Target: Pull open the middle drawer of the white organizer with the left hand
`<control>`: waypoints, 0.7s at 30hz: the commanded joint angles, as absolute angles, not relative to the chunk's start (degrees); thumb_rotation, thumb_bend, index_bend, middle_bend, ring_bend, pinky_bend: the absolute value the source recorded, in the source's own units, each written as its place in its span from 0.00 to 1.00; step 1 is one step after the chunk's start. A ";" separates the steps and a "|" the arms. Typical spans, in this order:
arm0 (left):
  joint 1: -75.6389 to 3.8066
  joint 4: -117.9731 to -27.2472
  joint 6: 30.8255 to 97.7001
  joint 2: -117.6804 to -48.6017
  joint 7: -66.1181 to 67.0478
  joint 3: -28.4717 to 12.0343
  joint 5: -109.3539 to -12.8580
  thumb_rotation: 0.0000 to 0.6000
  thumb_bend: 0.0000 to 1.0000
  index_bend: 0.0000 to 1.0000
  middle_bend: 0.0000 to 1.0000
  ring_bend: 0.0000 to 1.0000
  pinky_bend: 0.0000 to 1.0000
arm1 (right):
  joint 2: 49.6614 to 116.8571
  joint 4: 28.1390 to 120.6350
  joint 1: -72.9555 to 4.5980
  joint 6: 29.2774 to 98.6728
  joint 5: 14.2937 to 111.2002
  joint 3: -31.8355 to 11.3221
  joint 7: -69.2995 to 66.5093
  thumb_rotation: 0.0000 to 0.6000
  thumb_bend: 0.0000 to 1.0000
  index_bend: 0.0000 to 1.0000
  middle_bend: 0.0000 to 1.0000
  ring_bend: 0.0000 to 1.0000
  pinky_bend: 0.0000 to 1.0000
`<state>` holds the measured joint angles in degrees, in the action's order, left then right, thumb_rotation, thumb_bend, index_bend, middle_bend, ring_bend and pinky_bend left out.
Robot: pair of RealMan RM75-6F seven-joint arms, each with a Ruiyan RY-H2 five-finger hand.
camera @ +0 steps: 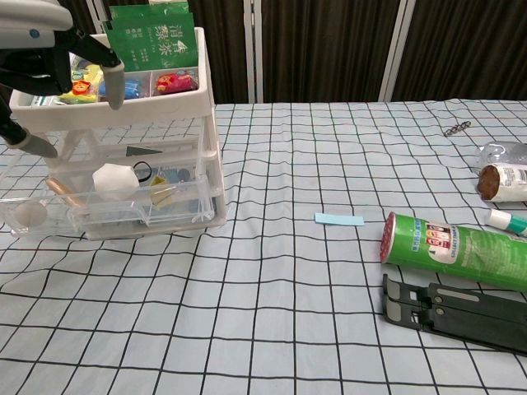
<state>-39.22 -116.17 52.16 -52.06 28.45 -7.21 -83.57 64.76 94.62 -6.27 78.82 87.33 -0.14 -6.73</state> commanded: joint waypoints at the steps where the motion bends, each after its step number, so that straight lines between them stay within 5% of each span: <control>1: -39.71 -115.17 51.64 -53.27 28.83 -6.61 -84.36 1.00 0.00 0.40 0.94 0.92 0.84 | 64.71 94.63 -6.25 78.86 87.29 -0.17 -6.79 1.00 0.11 0.04 0.00 0.00 0.00; 21: -40.79 -110.01 49.54 -56.71 30.22 -4.34 -83.78 1.00 0.00 0.41 0.94 0.92 0.84 | 64.71 94.57 -6.22 78.91 86.95 -0.39 -6.92 1.00 0.11 0.04 0.00 0.00 0.00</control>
<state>-40.75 -110.08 49.59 -56.64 30.21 -4.40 -83.78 64.71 94.57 -6.22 78.91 86.95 -0.39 -6.92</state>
